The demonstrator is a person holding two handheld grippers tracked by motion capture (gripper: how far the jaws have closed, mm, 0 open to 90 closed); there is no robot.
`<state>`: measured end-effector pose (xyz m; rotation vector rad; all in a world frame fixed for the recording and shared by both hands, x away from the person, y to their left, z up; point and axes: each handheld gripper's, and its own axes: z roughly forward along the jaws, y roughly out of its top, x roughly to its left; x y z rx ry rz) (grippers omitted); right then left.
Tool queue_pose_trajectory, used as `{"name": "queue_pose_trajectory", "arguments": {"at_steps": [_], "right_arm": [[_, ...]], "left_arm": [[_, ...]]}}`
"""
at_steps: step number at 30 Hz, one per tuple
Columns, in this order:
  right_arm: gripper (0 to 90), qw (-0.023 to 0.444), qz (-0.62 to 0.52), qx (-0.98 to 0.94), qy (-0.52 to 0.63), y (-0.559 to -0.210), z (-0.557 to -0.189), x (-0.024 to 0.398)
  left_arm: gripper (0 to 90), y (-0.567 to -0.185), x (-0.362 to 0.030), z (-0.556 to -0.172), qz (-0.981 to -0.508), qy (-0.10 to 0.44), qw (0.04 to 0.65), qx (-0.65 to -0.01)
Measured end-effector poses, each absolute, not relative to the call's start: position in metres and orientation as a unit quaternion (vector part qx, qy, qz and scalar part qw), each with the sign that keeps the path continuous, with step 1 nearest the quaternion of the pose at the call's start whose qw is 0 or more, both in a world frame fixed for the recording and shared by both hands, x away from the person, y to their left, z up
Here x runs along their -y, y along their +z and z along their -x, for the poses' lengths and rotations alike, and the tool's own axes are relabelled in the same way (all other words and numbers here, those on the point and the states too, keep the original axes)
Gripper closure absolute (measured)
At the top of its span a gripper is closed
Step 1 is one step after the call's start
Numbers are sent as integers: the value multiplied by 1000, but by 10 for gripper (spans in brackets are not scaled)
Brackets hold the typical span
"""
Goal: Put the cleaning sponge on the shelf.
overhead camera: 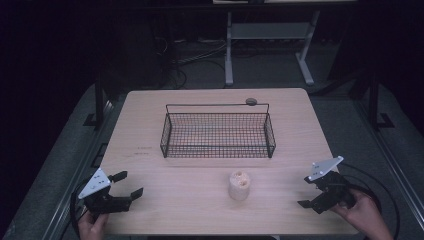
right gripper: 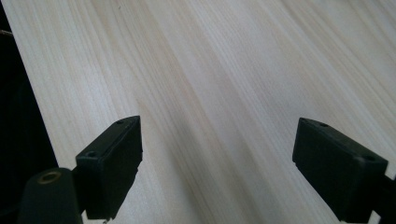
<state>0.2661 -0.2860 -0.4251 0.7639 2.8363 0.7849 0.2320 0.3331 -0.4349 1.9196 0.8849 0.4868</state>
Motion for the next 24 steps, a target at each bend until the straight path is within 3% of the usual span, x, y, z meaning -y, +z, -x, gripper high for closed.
{"name": "queue_pose_trajectory", "arguments": {"at_steps": [24], "right_arm": [[153, 49, -210, -945, 246, -415, -269, 249]], "left_arm": [[141, -435, -335, -231, -781, 200, 469, -361]]}}
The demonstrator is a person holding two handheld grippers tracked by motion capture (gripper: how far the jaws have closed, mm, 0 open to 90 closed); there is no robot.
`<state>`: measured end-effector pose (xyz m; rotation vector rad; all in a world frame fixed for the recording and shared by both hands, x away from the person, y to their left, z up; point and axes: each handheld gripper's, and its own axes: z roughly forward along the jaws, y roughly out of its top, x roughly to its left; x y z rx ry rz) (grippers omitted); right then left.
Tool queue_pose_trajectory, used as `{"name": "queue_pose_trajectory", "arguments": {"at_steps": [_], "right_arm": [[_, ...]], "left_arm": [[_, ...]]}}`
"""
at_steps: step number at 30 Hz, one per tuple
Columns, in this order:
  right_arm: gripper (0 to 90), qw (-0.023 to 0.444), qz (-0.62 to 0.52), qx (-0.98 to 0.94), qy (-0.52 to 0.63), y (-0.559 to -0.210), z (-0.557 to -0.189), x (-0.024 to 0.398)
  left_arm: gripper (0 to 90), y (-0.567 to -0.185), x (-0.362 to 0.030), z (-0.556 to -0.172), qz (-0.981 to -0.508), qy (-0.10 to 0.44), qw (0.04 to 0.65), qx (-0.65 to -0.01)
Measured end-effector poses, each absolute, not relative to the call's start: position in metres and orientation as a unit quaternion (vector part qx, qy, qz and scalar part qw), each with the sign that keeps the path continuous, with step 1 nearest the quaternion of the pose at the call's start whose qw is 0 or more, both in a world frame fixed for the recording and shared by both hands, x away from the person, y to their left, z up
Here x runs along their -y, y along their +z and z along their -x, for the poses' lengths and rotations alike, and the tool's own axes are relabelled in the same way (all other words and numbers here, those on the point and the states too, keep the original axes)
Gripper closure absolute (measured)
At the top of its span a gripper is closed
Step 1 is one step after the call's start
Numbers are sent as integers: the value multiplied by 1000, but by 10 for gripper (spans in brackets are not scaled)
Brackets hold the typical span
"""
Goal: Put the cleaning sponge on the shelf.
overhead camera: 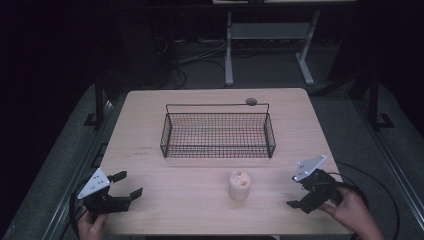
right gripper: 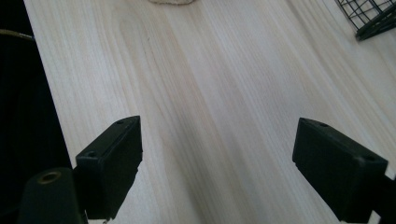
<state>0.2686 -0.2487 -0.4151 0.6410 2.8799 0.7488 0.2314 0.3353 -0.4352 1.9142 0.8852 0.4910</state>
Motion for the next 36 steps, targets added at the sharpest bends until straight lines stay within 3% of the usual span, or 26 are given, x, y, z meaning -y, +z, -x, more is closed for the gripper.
{"name": "queue_pose_trajectory", "arguments": {"at_steps": [36], "right_arm": [[152, 4, -126, -961, 245, -379, -301, 171]], "left_arm": [[141, -434, -340, -231, -777, 203, 473, -362]]}}
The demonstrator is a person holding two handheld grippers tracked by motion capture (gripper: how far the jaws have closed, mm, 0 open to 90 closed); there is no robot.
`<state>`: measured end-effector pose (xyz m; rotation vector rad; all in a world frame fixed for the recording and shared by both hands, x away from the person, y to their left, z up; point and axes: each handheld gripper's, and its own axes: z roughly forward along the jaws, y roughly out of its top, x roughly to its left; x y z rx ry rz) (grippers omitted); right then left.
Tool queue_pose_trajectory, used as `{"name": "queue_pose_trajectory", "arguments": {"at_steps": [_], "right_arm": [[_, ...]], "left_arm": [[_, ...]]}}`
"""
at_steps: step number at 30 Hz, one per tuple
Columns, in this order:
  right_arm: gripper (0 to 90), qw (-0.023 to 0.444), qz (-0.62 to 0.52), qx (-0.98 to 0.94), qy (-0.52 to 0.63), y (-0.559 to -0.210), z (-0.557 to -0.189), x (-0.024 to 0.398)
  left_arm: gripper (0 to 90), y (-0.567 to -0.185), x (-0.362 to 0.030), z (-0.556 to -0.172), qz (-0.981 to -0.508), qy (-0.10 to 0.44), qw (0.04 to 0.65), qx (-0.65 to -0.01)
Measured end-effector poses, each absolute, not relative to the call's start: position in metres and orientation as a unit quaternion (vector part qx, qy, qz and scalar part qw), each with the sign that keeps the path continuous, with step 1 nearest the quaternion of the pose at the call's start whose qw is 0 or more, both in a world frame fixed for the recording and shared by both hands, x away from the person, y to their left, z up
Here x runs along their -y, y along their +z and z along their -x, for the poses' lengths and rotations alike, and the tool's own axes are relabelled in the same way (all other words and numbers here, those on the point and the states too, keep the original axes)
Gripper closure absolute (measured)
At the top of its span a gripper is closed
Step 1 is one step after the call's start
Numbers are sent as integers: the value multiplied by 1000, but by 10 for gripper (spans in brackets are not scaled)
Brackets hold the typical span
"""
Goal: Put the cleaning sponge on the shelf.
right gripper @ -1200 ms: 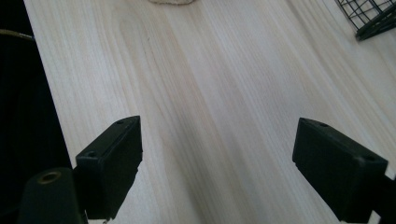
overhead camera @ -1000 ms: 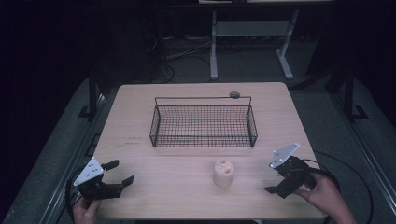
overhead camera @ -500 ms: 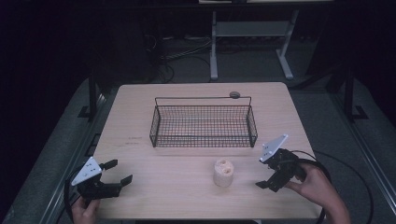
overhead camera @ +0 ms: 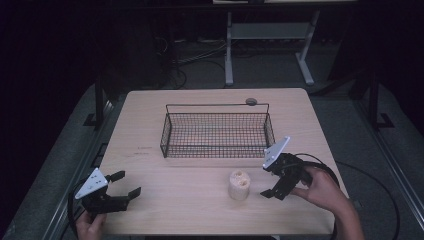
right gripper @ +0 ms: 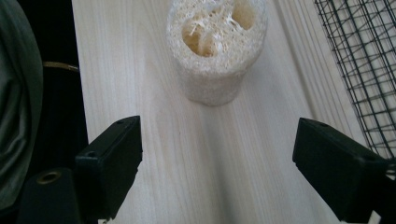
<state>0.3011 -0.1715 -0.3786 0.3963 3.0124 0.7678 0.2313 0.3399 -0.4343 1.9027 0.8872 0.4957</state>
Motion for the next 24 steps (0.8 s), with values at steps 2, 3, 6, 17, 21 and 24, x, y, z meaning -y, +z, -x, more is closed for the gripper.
{"name": "queue_pose_trajectory", "arguments": {"at_steps": [2, 3, 6, 17, 21, 24], "right_arm": [[152, 4, -123, -962, 245, -378, -302, 169], [152, 4, -123, -962, 245, -378, -302, 169], [152, 4, -120, -963, 242, -377, -303, 163], [152, -7, -109, -964, 243, -376, -310, 145], [152, -8, -105, -966, 237, -375, -312, 138], [152, -9, -102, -967, 235, -375, -313, 134]], "left_arm": [[141, -434, -340, -231, -777, 202, 473, -363], [141, -434, -340, -231, -777, 202, 473, -363], [141, -434, -340, -231, -778, 201, 473, -362], [141, -434, -339, -230, -777, 201, 473, -362], [141, -434, -340, -230, -777, 202, 474, -362], [140, -434, -340, -230, -777, 203, 474, -361]]}}
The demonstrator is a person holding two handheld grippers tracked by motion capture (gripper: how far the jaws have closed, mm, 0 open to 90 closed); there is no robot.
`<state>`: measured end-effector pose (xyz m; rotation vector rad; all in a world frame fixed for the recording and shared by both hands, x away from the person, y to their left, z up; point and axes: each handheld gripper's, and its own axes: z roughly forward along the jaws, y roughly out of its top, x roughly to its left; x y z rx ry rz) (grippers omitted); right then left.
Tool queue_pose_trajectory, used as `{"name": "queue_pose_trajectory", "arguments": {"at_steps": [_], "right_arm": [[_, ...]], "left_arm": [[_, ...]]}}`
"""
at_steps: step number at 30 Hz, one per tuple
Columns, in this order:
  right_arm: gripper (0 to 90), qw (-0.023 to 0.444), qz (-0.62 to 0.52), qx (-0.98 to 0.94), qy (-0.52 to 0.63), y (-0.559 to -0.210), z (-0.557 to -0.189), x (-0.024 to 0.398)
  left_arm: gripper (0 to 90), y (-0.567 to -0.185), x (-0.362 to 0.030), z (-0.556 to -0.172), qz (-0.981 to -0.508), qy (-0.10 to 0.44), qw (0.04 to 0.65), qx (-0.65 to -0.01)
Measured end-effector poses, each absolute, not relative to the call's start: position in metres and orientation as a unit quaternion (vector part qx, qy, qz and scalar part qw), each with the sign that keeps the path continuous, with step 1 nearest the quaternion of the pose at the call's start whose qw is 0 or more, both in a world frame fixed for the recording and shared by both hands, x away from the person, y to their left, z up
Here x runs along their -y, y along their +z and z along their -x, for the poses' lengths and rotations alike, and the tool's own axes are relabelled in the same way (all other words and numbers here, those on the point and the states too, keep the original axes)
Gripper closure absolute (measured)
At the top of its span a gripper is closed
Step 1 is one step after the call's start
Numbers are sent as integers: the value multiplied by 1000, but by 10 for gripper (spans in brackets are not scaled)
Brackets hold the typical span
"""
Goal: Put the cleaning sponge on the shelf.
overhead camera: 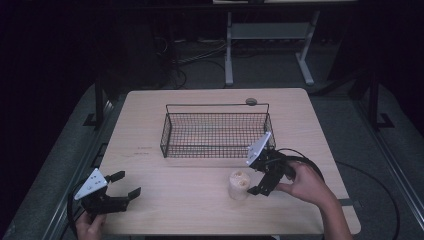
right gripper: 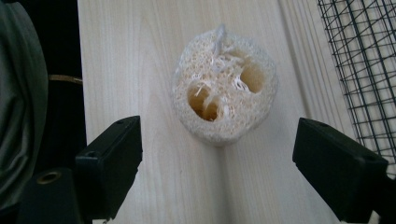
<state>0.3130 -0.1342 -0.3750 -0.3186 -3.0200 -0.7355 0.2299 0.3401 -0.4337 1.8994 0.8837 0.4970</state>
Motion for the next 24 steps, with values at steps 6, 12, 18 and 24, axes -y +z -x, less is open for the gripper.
{"name": "queue_pose_trajectory", "arguments": {"at_steps": [6, 12, 18, 24], "right_arm": [[153, 7, 96, 969, -226, -374, -317, 123], [154, 8, 90, 973, -214, -377, -319, 114], [158, 7, 81, 977, -199, -381, -321, 105], [200, 13, 76, 978, -193, -384, -323, 101]], "left_arm": [[141, -433, -339, -229, -776, 204, 474, -361], [141, -433, -340, -229, -775, 205, 476, -361], [141, -433, -340, -229, -774, 205, 478, -362], [141, -433, -340, -229, -774, 205, 477, -362]]}}
